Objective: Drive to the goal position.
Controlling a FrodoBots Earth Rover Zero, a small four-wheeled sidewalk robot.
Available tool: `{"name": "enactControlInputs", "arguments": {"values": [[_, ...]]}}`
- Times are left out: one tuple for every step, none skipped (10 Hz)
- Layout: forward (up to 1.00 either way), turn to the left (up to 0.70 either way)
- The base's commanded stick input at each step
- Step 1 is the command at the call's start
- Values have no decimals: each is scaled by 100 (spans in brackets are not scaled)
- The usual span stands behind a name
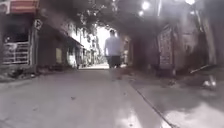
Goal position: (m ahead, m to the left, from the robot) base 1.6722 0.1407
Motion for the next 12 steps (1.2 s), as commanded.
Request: {"name": "enactControlInputs", "arguments": {"values": [[100,0],[100,0],[100,0],[100,0],[100,0],[100,0],[100,0],[100,0],[100,0],[100,0],[100,0],[100,0]]}}
